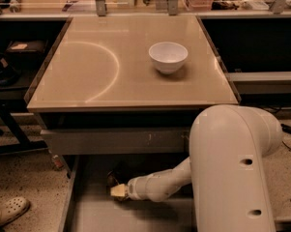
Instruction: Place orange can into middle drawer
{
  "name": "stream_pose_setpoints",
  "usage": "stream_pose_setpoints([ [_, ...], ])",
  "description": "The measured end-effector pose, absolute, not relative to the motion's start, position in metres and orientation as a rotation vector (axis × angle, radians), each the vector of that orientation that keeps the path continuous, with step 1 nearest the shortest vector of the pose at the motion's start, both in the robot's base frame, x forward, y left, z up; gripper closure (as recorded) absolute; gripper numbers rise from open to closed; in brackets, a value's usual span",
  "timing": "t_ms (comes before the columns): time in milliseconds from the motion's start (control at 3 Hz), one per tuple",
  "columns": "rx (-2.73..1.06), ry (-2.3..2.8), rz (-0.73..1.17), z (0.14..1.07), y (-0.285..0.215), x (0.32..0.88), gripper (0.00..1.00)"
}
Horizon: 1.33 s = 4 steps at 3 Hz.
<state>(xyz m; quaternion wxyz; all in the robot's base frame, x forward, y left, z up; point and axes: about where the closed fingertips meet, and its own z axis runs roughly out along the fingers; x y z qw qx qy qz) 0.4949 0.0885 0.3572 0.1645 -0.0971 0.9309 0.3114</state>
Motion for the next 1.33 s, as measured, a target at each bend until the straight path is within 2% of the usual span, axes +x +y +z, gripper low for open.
stream_pose_setpoints([
  [667,-0.277,2.653,0.887,0.3572,0.0886,0.4949,0.12],
  [1000,-0.277,2.653,0.888,0.3572,0.0887,0.4948,0.00],
  [1333,-0.277,2.653,0.888,0.3572,0.0887,0.4948,0.00],
])
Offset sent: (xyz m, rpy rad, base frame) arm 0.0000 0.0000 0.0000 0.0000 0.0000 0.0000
